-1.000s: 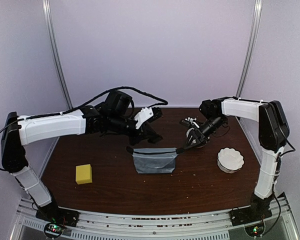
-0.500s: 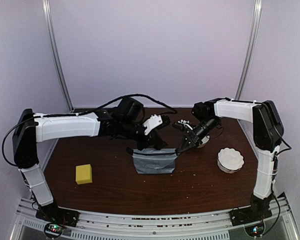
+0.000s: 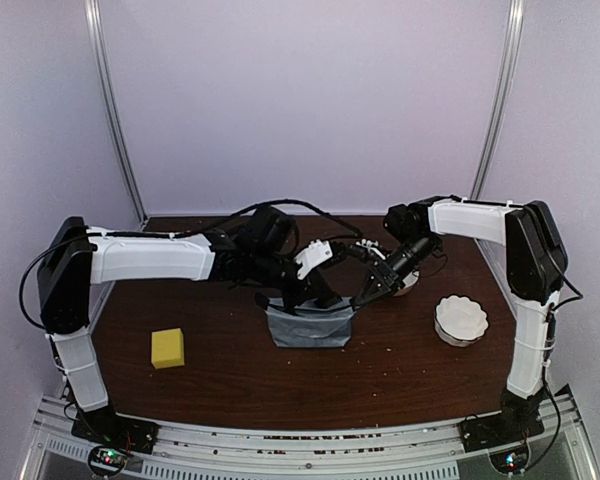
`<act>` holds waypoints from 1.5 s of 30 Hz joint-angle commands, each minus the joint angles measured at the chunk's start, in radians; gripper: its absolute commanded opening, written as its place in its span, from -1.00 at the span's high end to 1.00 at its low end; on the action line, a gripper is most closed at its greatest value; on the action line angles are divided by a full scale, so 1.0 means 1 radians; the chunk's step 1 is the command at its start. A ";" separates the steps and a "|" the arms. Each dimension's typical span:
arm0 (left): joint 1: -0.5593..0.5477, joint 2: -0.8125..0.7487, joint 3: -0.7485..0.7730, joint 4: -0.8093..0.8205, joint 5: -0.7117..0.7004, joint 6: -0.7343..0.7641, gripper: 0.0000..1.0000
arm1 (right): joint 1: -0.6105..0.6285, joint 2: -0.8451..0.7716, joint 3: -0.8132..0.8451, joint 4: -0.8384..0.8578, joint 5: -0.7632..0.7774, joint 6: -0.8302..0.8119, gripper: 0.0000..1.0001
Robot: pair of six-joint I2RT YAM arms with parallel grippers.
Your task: Sort the hair-cutting tools
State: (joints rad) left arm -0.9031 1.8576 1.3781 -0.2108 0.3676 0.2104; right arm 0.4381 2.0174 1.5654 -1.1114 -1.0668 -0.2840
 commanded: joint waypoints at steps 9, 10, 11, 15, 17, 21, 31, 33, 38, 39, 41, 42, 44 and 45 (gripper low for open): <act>-0.020 0.028 0.009 0.060 0.081 -0.086 1.00 | 0.001 -0.014 0.019 -0.011 -0.041 -0.009 0.92; -0.029 0.013 0.009 0.055 0.071 -0.086 1.00 | 0.000 -0.015 0.020 -0.011 -0.040 -0.009 0.92; -0.039 0.005 0.007 0.046 0.069 -0.087 1.00 | 0.000 -0.017 0.021 -0.014 -0.039 -0.010 0.92; -0.053 0.002 0.004 -0.004 0.044 -0.109 1.00 | 0.001 -0.033 0.015 -0.014 -0.028 -0.016 0.93; -0.054 0.008 -0.008 -0.013 0.020 -0.121 1.00 | 0.001 -0.040 0.013 -0.016 -0.019 -0.021 0.93; -0.053 0.041 -0.006 -0.034 -0.079 -0.143 1.00 | 0.004 -0.051 0.003 -0.028 -0.008 -0.040 0.93; -0.049 0.174 0.105 -0.051 -0.134 -0.142 1.00 | 0.012 -0.072 -0.022 -0.047 -0.015 -0.074 0.92; -0.049 0.184 0.112 -0.049 -0.125 -0.144 1.00 | 0.012 -0.070 -0.023 -0.047 -0.014 -0.077 0.92; -0.049 0.167 0.103 -0.026 -0.090 -0.178 0.78 | 0.012 -0.065 -0.020 -0.048 -0.015 -0.079 0.92; -0.049 0.153 0.092 -0.011 -0.088 -0.191 0.70 | 0.012 -0.065 -0.019 -0.048 -0.015 -0.077 0.92; -0.049 0.122 0.074 0.009 -0.101 -0.210 0.55 | 0.012 -0.066 -0.017 -0.049 -0.014 -0.078 0.92; -0.049 0.103 0.069 0.008 -0.112 -0.217 0.49 | 0.012 -0.068 -0.018 -0.050 -0.013 -0.079 0.92; -0.050 0.056 0.061 -0.006 -0.132 -0.221 0.43 | 0.011 -0.069 -0.019 -0.051 -0.009 -0.082 0.92; -0.050 0.028 0.052 -0.012 -0.138 -0.225 0.41 | 0.011 -0.071 -0.019 -0.052 -0.009 -0.085 0.92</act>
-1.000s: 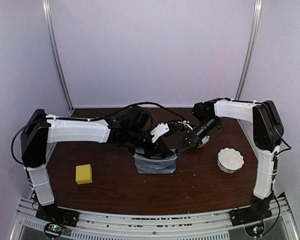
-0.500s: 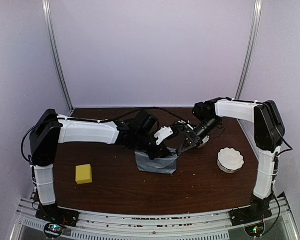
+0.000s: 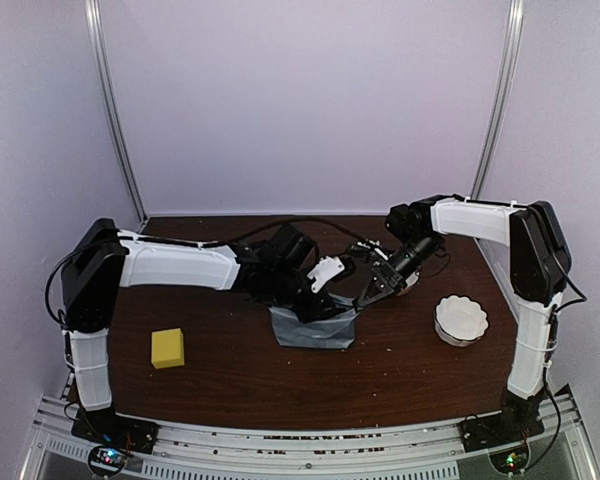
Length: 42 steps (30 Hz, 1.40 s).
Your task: Sort the hair-cutting tools
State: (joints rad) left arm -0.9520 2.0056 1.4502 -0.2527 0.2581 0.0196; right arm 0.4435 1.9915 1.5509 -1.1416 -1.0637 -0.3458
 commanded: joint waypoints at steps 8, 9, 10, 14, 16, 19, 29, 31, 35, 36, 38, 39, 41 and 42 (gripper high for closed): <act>0.003 -0.430 -0.128 -0.241 -0.396 -0.140 0.27 | 0.004 -0.053 0.007 -0.035 0.001 -0.053 0.91; 0.009 -0.457 -0.137 -0.316 -0.472 -0.163 0.22 | 0.004 -0.056 0.008 -0.035 0.002 -0.057 0.91; 0.021 -0.489 -0.152 -0.383 -0.534 -0.202 0.14 | 0.004 -0.058 0.008 -0.036 0.003 -0.061 0.90; 0.120 -0.637 -0.280 -0.560 -0.627 -0.471 -0.11 | 0.004 -0.059 0.013 -0.042 0.014 -0.075 0.85; 0.178 -0.709 -0.385 -0.591 -0.598 -0.613 -0.11 | 0.004 -0.058 0.016 -0.046 0.016 -0.082 0.82; 0.209 -0.795 -0.543 -0.584 -0.610 -0.764 -0.10 | 0.004 -0.056 0.027 -0.066 0.023 -0.106 0.79; 0.226 -0.621 -0.688 -0.573 -0.607 -0.974 -0.08 | 0.008 -0.051 0.032 -0.094 0.027 -0.127 0.74; 0.226 -0.555 -0.683 -0.561 -0.593 -0.975 -0.08 | 0.009 -0.052 0.031 -0.095 0.029 -0.130 0.73; 0.226 -0.451 -0.658 -0.546 -0.589 -0.972 0.08 | 0.009 -0.059 0.031 -0.097 0.034 -0.133 0.70; 0.226 -0.438 -0.649 -0.546 -0.586 -0.969 0.25 | 0.009 -0.062 0.032 -0.099 0.036 -0.134 0.69; 0.222 -0.439 -0.631 -0.539 -0.579 -0.953 0.51 | 0.009 -0.072 0.032 -0.103 0.044 -0.137 0.62; 0.219 -0.450 -0.619 -0.538 -0.578 -0.943 0.64 | 0.009 -0.080 0.028 -0.103 0.054 -0.137 0.59; 0.212 -0.483 -0.593 -0.538 -0.571 -0.912 0.88 | 0.009 -0.096 0.024 -0.100 0.081 -0.137 0.50; 0.206 -0.503 -0.576 -0.539 -0.560 -0.888 0.98 | 0.008 -0.105 0.021 -0.097 0.096 -0.135 0.44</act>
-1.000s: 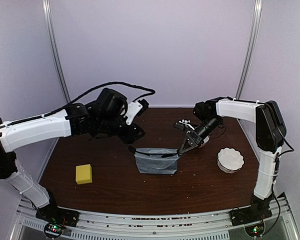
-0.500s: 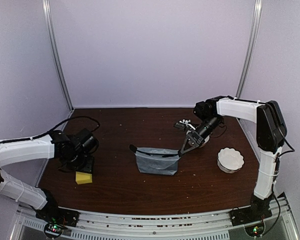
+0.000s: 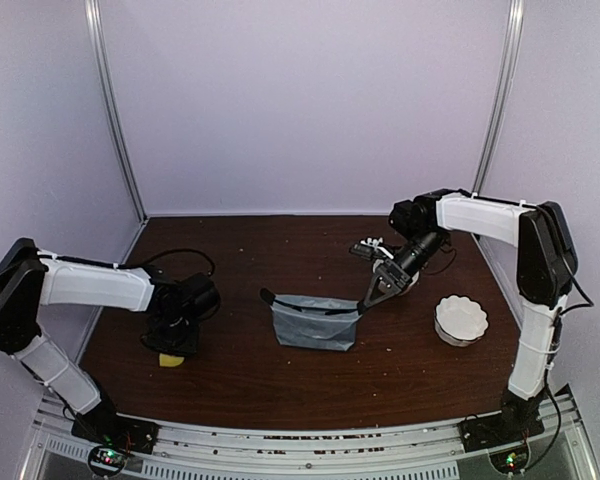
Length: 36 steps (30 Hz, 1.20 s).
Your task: Sort the hair-cutting tools
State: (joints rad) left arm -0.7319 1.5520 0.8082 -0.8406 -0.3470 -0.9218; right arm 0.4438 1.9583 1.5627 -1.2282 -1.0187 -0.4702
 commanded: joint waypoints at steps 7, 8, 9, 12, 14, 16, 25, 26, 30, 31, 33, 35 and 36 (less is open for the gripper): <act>-0.075 -0.142 0.252 0.011 0.109 0.240 1.00 | -0.009 -0.136 0.016 -0.032 0.160 -0.027 0.01; -0.080 -0.161 0.269 0.034 0.133 0.282 1.00 | -0.015 -0.146 0.020 -0.043 0.182 -0.035 -0.03; -0.084 -0.185 0.277 0.067 0.169 0.331 1.00 | -0.020 -0.156 0.028 -0.060 0.204 -0.050 -0.06; -0.086 -0.282 0.248 0.228 0.288 0.452 1.00 | -0.035 -0.201 0.063 -0.081 0.302 -0.060 -0.08; -0.086 -0.332 0.222 0.332 0.329 0.510 1.00 | -0.039 -0.235 0.091 -0.083 0.368 -0.059 -0.09; -0.086 -0.343 0.227 0.399 0.376 0.572 1.00 | -0.038 -0.260 0.126 -0.086 0.406 -0.052 -0.10; -0.151 -0.235 0.275 0.649 0.529 0.791 1.00 | 0.073 -0.234 0.316 -0.064 0.126 0.053 -0.63; -0.158 -0.222 0.282 0.671 0.537 0.796 1.00 | 0.097 -0.231 0.328 -0.037 0.123 0.074 -0.92; -0.194 -0.186 0.318 0.699 0.560 0.821 1.00 | 0.153 -0.232 0.304 0.162 0.144 0.224 -1.00; -0.199 -0.179 0.320 0.707 0.575 0.822 1.00 | 0.157 -0.227 0.298 0.202 0.131 0.261 -1.00; -0.206 -0.172 0.316 0.729 0.603 0.823 1.00 | 0.166 -0.206 0.304 0.243 0.099 0.308 -1.00; -0.217 -0.166 0.316 0.740 0.615 0.823 1.00 | 0.185 -0.172 0.333 0.232 0.081 0.307 -1.00; -0.221 -0.161 0.320 0.741 0.620 0.823 1.00 | 0.196 -0.156 0.347 0.221 0.076 0.294 -1.00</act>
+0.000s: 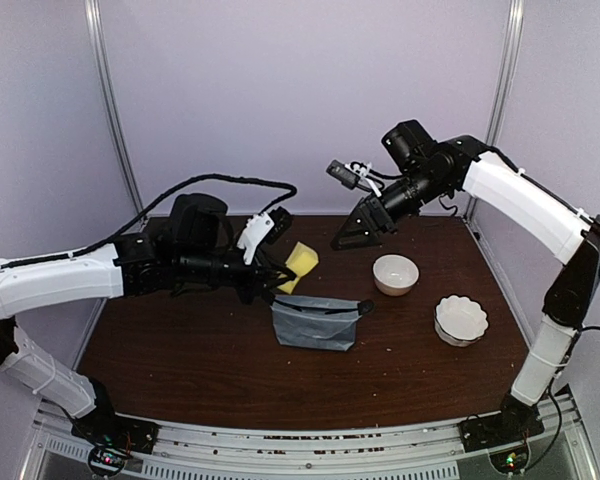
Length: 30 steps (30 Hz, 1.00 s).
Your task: Sort the hair-cutting tools
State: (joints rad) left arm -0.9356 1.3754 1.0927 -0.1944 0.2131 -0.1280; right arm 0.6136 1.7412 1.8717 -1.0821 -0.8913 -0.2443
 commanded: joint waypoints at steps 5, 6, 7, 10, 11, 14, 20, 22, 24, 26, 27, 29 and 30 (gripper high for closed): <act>-0.027 0.027 0.053 0.074 0.060 0.030 1.00 | 0.069 0.107 0.064 0.070 -0.082 0.069 -1.00; -0.029 0.023 0.050 0.079 0.067 0.029 1.00 | 0.078 0.116 0.068 0.064 -0.082 0.069 -1.00; -0.030 0.023 0.050 0.082 0.078 0.030 1.00 | 0.087 0.125 0.071 0.059 -0.083 0.069 -1.00; -0.035 0.028 0.060 0.077 0.095 0.035 1.00 | 0.094 0.155 0.075 0.062 -0.119 0.081 -0.95; -0.037 0.029 0.064 0.071 0.092 0.037 1.00 | 0.094 0.164 0.081 0.060 -0.134 0.086 -0.89; -0.037 0.037 0.077 0.042 0.068 0.038 1.00 | 0.094 0.179 0.097 0.032 -0.181 0.078 -0.83; -0.037 0.048 0.084 0.006 0.000 0.039 1.00 | 0.094 0.162 0.092 -0.055 -0.231 -0.008 -0.89; -0.036 0.053 0.085 -0.003 -0.028 0.038 1.00 | 0.094 0.154 0.083 -0.073 -0.232 -0.034 -0.91; -0.037 0.060 0.092 -0.011 -0.032 0.039 1.00 | 0.094 0.143 0.066 -0.067 -0.220 -0.032 -0.89; -0.037 0.068 0.100 -0.014 -0.020 0.040 1.00 | 0.094 0.137 0.052 -0.048 -0.202 -0.017 -0.78; -0.037 0.069 0.103 -0.013 -0.015 0.040 1.00 | 0.094 0.136 0.048 -0.038 -0.191 -0.008 -0.72; -0.037 0.073 0.108 -0.011 -0.009 0.037 1.00 | 0.094 0.143 0.049 -0.029 -0.171 0.000 -0.57; -0.037 0.074 0.108 -0.009 -0.004 0.037 1.00 | 0.094 0.146 0.049 -0.021 -0.162 0.009 -0.45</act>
State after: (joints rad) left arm -0.9710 1.4342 1.1622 -0.2234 0.2192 -0.1017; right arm 0.6998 1.9083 1.9335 -1.1149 -1.0710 -0.2478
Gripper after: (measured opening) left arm 0.026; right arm 0.807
